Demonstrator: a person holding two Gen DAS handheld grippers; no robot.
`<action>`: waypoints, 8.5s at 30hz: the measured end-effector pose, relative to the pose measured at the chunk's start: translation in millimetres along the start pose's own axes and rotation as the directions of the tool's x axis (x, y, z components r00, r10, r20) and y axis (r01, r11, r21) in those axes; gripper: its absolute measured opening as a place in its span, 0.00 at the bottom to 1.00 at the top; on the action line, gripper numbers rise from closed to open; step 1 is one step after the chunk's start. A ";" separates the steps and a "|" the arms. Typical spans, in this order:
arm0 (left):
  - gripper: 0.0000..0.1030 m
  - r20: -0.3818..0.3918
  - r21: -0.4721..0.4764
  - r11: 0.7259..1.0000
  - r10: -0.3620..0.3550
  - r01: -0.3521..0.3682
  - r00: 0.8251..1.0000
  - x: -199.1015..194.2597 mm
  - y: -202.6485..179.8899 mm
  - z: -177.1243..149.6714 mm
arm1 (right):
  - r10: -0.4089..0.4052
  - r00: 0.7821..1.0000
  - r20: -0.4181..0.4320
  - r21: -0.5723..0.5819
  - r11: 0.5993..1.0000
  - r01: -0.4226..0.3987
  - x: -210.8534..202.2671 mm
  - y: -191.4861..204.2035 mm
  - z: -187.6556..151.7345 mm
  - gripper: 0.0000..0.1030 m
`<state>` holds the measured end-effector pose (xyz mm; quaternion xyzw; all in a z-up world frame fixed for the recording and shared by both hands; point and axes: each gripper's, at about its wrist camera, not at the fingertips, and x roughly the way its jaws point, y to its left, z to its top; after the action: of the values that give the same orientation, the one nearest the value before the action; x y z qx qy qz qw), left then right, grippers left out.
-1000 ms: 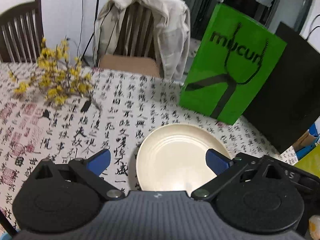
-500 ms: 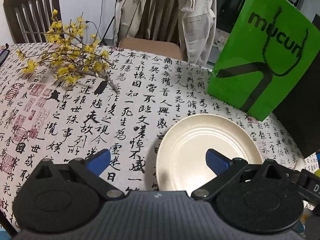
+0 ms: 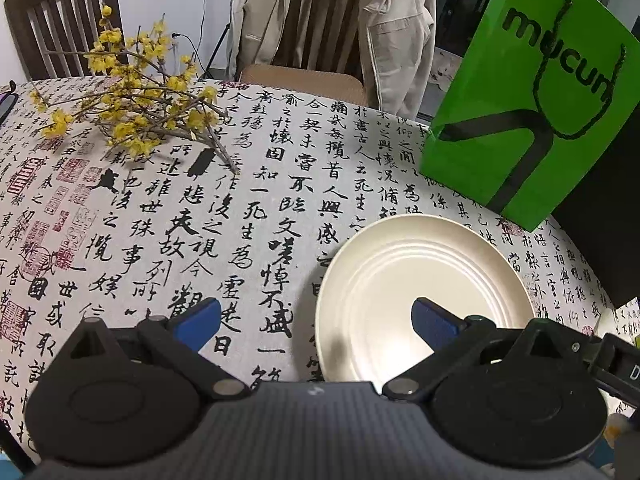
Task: Organize plates and bowls
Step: 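Move both open grippers to the last cream plate by the green bag, then close both grippers on the rim of the cream plate, then lift the gripped cream plate off the table with both grippers, then carry the cream plate with both grippers toward the blue bowls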
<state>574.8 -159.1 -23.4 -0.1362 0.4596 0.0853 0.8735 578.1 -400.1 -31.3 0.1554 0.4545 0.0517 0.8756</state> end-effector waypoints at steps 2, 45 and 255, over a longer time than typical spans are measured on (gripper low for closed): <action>1.00 -0.005 0.002 1.000 -0.002 0.002 1.000 0.7 -0.6 -0.4 | 0.004 1.000 0.003 0.003 1.000 -0.004 -1.6 0.1 0.3 1.00; 0.87 -0.114 -0.016 1.000 0.010 -0.012 0.993 38.2 14.1 17.8 | -0.163 0.984 -0.065 -0.126 0.980 0.154 37.5 19.7 7.2 0.77; 0.19 0.247 0.131 0.986 -0.135 0.105 0.960 -228.7 103.8 -87.7 | 0.039 0.967 0.252 -0.151 0.989 0.000 -197.5 100.9 -154.0 0.13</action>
<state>349.2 -93.8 101.5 -0.1009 0.3386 0.0218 0.9352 343.3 -315.7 72.0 0.0989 0.3317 0.0739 0.9353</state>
